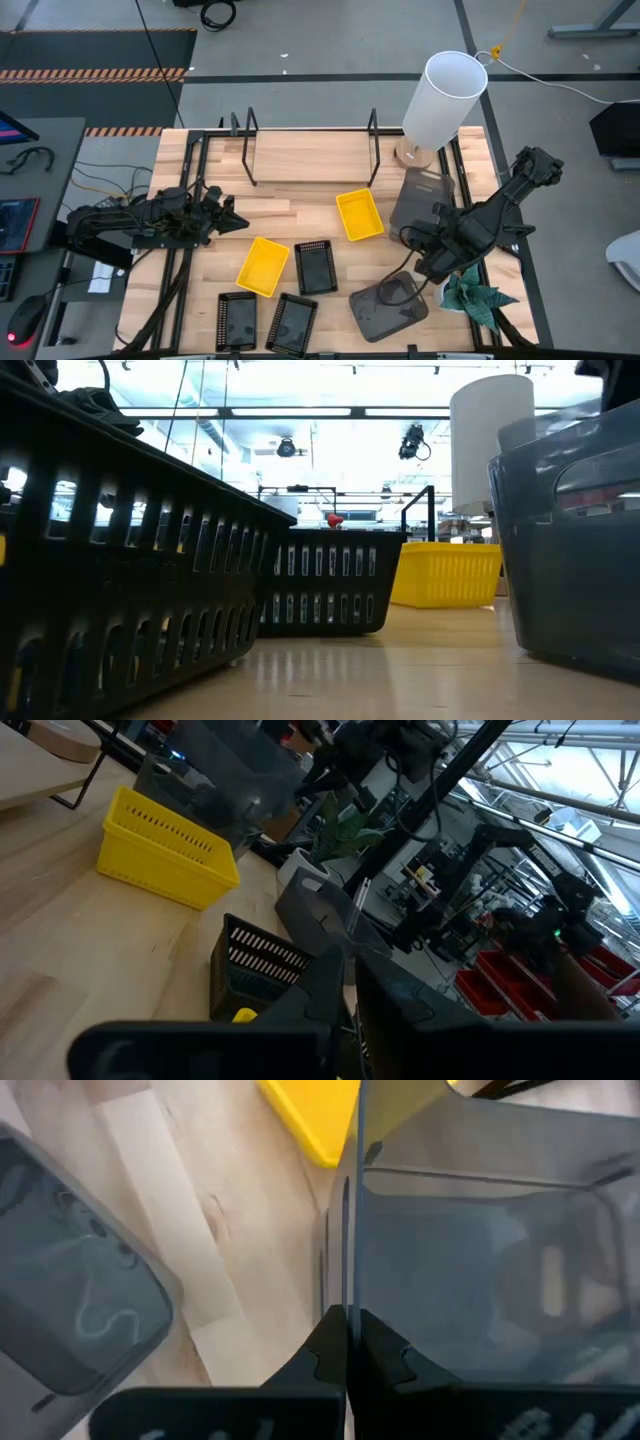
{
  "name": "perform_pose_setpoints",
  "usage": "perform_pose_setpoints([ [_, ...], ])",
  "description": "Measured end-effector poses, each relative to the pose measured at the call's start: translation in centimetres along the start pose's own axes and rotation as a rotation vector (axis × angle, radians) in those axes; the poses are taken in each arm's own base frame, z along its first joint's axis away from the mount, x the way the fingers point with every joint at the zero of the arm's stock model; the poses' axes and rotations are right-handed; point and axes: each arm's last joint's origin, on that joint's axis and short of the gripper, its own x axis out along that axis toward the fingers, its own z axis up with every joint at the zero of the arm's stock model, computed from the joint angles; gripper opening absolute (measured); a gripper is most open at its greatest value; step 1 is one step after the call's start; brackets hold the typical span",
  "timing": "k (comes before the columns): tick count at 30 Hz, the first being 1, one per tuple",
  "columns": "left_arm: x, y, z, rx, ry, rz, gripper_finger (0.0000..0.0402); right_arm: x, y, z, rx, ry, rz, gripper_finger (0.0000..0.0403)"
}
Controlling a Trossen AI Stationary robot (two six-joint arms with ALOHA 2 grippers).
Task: Stack baskets on shelf by color
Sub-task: Stack the top left gray bin into the top right gray bin, then stack the bottom black bin into the top black bin
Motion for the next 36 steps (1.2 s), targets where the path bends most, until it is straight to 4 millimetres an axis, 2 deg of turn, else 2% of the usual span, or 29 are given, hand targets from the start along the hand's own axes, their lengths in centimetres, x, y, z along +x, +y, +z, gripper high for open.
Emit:
perform_pose_setpoints([
  [8, 0.0, 0.0, 0.0, 0.0, 0.0, 0.0, 0.003, 2.2, -1.4, -2.0, 0.005, -0.021, 0.026, 0.0005],
  [15, 0.0, 0.0, 0.0, 0.0, 0.0, 0.0, 0.0036, 3.6, -1.4, -2.6, 0.006, -0.012, 0.01, 0.0005],
  [22, 0.0, 0.0, 0.0, 0.0, -0.001, 0.0, 0.0036, 4.2, -1.1, -2.8, 0.023, -0.026, 0.021, 0.0009],
  [31, 0.0, 0.0, 0.0, 0.0, 0.0, 0.0, 0.003, 5.1, -1.2, -3.5, 0.166, 0.059, 0.02, 0.0079],
  [36, 0.0, 0.0, 0.0, 0.0, 0.0, 0.0, 0.0036, 4.3, -1.2, -2.6, 0.263, 0.133, 0.08, 0.0125],
])
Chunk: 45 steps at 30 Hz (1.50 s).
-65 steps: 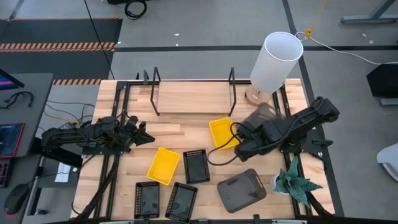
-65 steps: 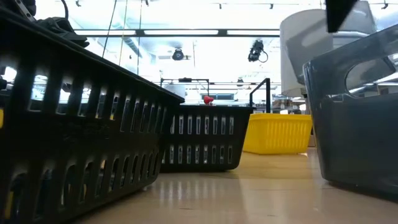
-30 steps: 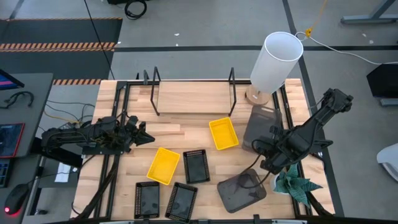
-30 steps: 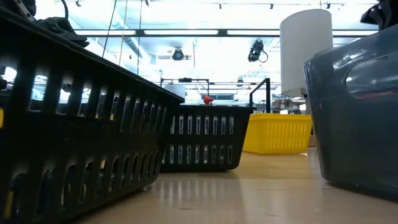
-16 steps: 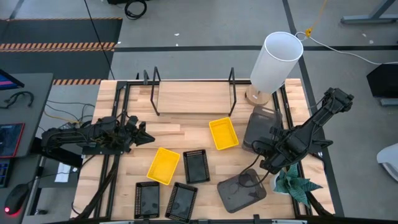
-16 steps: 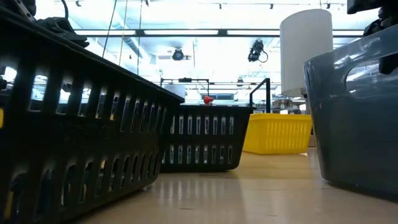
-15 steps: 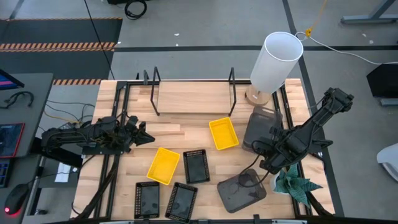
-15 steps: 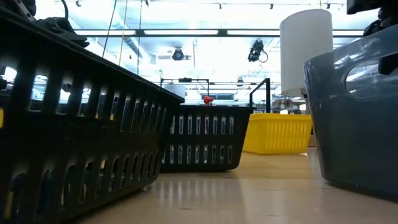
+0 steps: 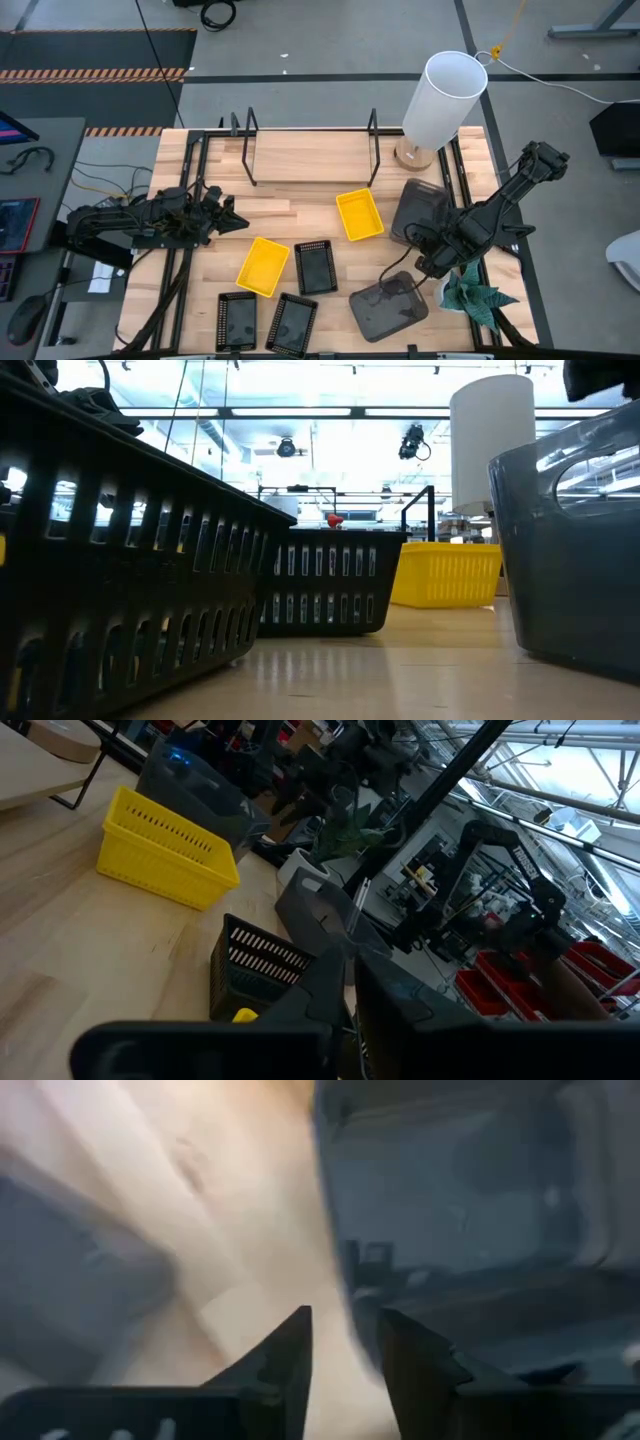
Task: Stack baskets on shelf by color
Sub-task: Stack the bottom black bin into the top black bin
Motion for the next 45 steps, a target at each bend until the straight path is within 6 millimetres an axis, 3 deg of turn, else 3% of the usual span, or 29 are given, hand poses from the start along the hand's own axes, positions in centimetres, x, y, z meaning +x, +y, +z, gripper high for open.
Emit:
perform_pose_setpoints([
  [7, 0.0, 0.0, 0.0, 0.0, 0.0, 0.0, 0.0039, -2.2, 1.4, 2.9, 0.388, 0.045, 0.184, 0.0142],
  [19, 0.0, 0.0, 0.0, 0.0, 0.0, 0.0, 0.003, 1.2, 10.3, 6.8, 0.488, 0.197, 0.705, 0.0138],
  [23, 0.0, 0.0, 0.0, 0.0, -0.001, 0.0, 0.0034, 1.9, 12.7, 7.7, 0.491, 0.253, 0.654, 0.0132],
  [31, 0.0, 0.0, 0.0, 0.0, 0.0, 0.001, 0.0037, 1.1, 17.0, 9.8, 0.514, 0.326, 0.402, 0.0117],
  [37, 0.0, 0.0, 0.0, 0.0, 0.0, 0.0, 0.003, 1.6, 20.2, 10.9, 0.555, 0.351, 0.353, 0.0117],
  [45, 0.0, 0.0, 0.0, 0.0, 0.0, 0.0, 0.0036, 2.3, 22.5, 10.9, 0.565, 0.382, 0.219, 0.0117],
])
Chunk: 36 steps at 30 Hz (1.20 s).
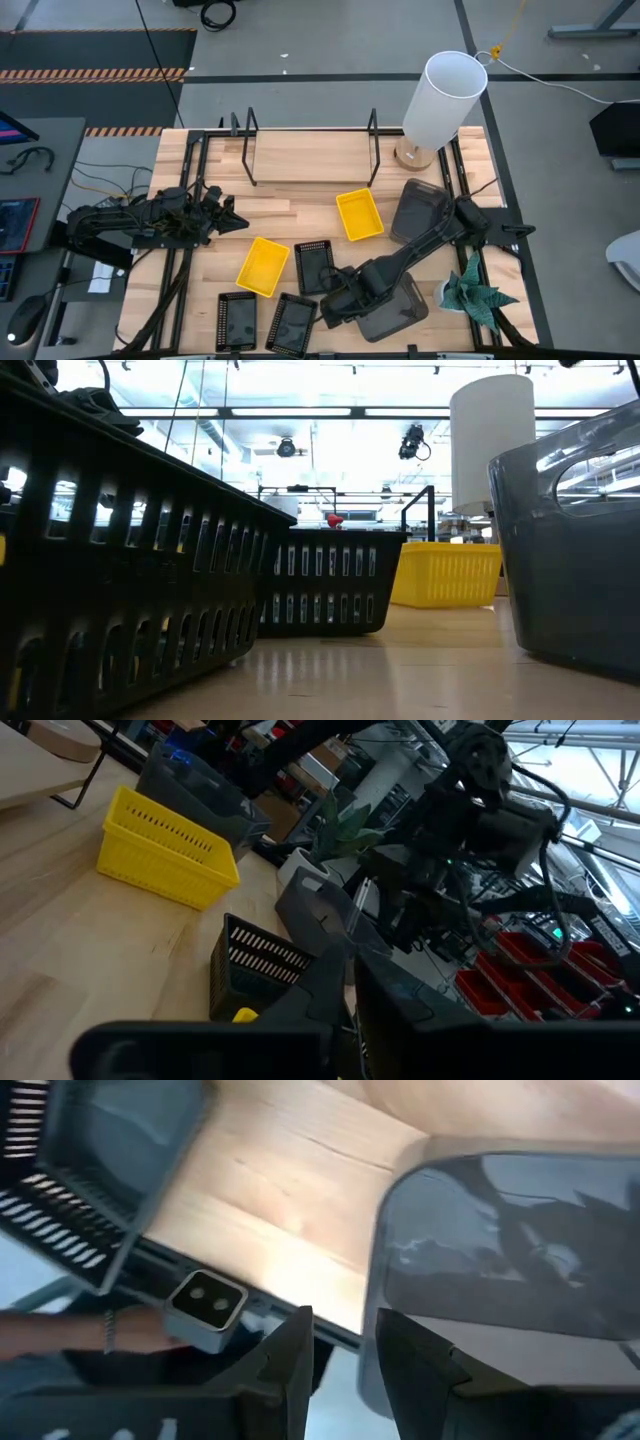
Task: Stack baskets on shelf by color
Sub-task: Stack the bottom black bin into the top black bin
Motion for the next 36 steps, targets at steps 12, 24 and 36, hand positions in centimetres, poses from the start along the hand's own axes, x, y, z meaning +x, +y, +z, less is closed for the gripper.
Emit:
perform_pose_setpoints([
  [12, 0.0, 0.0, 0.0, 0.0, 0.0, 0.0, 0.003, 2.2, 0.7, -1.8, 0.041, 0.0, -0.065, 0.0116],
  [24, 0.0, 0.0, 0.0, 0.0, 0.0, 0.0, 0.0038, 2.5, 0.2, -3.1, 0.073, -0.055, -0.074, 0.0116],
  [36, 0.0, 0.0, 0.0, 0.0, 0.0, 0.0, 0.003, 4.3, -0.5, -2.7, 0.068, -0.083, -0.092, 0.0116],
])
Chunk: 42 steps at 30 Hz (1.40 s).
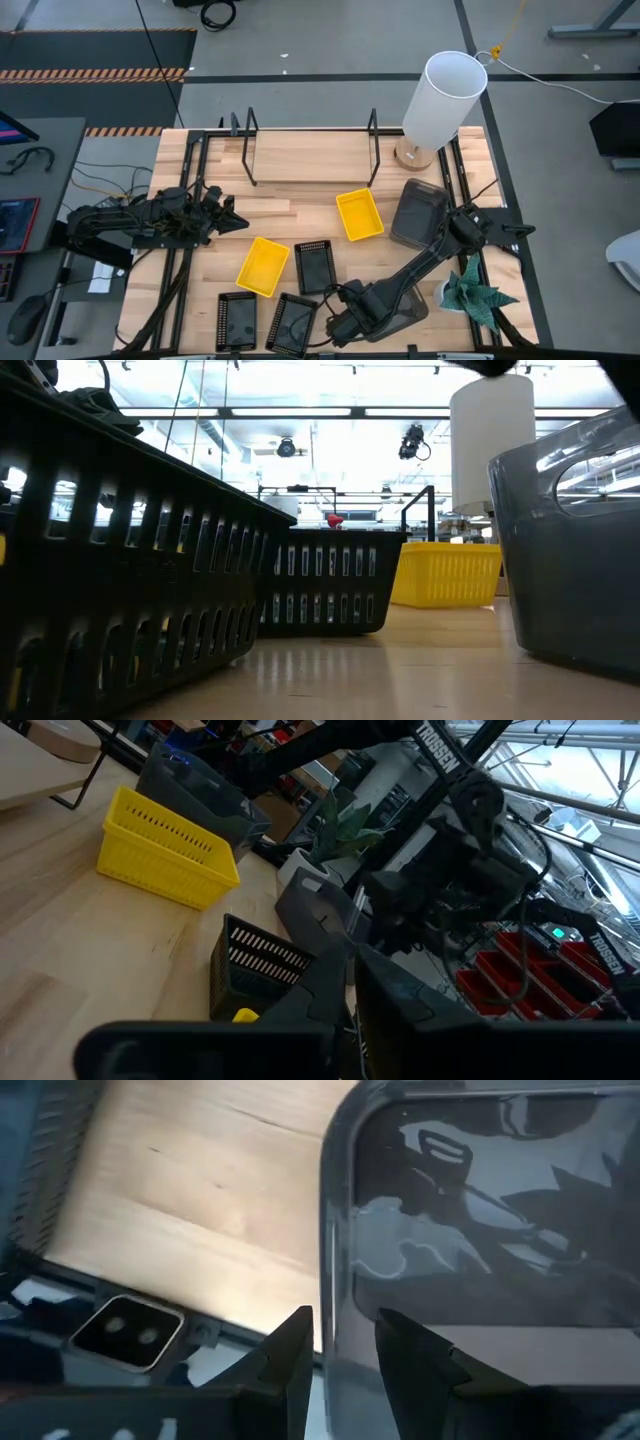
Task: Stack baskets on shelf by color
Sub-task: Stack the bottom black bin into the top black bin
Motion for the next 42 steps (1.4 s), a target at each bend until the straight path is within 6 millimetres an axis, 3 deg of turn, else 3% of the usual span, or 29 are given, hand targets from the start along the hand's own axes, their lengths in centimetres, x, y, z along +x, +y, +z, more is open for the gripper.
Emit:
perform_pose_setpoints([
  [9, 0.0, 0.0, 0.0, 0.0, 0.0, 0.0, 0.0038, 2.2, -0.5, 0.5, 0.013, 0.0, -0.01, 0.0111],
  [13, 0.0, 0.0, 0.0, 0.0, 0.0, 0.0, 0.0038, 2.3, -0.6, 0.5, 0.042, -0.001, -0.017, 0.008],
  [18, 0.0, 0.0, 0.0, 0.0, 0.0, 0.0, 0.0038, 2.3, -0.3, 0.5, 0.044, 0.007, 0.009, 0.0013],
  [26, 0.0, 0.0, 0.0, 0.0, 0.0, 0.0, 0.003, 2.2, 0.2, 0.2, 0.038, 0.049, 0.049, 0.0005],
  [36, 0.0, 0.0, 0.0, 0.0, 0.0, 0.0, 0.0038, -2.5, 1.0, -0.4, 0.014, 0.014, 0.073, 0.0002],
  [42, 0.0, 0.0, 0.0, 0.0, 0.0, 0.0, 0.0032, -5.4, 0.8, -0.5, -0.119, -0.027, 0.056, 0.0001],
])
